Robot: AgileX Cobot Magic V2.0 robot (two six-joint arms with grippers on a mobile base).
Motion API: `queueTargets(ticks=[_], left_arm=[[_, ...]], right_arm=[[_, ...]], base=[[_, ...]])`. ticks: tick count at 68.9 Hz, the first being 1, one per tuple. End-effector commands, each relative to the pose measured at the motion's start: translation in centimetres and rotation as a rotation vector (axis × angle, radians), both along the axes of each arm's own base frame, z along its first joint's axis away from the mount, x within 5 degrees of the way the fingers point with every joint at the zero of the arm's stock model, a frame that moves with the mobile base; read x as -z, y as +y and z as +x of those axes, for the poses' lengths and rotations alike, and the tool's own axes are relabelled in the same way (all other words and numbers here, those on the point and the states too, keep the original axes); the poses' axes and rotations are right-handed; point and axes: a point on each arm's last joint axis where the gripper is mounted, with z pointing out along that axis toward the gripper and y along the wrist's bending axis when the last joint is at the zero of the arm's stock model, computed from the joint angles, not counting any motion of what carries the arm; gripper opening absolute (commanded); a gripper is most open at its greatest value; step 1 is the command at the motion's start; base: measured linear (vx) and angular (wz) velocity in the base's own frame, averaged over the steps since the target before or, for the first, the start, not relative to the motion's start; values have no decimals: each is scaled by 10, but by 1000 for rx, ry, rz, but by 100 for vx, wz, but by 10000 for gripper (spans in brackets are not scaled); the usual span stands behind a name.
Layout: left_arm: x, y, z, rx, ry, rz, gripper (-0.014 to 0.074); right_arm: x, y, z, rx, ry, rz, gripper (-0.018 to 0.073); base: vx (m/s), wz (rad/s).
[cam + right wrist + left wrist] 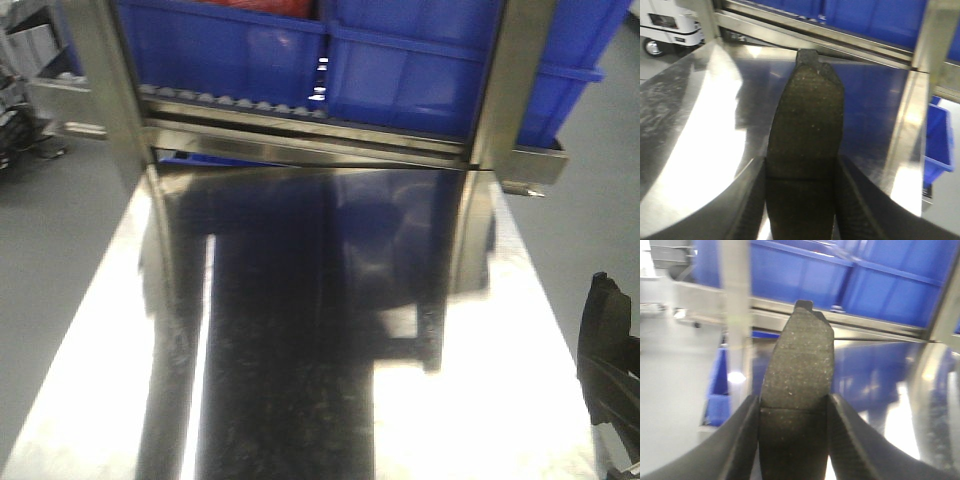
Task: Move and align brake pads A on conveyor
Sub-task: 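Turn the base away from the steel table holding both pads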
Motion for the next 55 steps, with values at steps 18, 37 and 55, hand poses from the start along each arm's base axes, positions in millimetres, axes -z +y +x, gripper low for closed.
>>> queueTargets(ticks=[18,37,55], left_arm=[[-18,0,0,2,-121,-26,98],[-18,0,0,2,-121,-26,98],[-18,0,0,2,-121,-26,98]], right_arm=[[-18,2,2,-13,-114,38,56],[-18,2,2,-13,-114,38,56],[-18,2,2,-13,-114,38,56]], base=[[-14,52],[-11,57],[-7,75]])
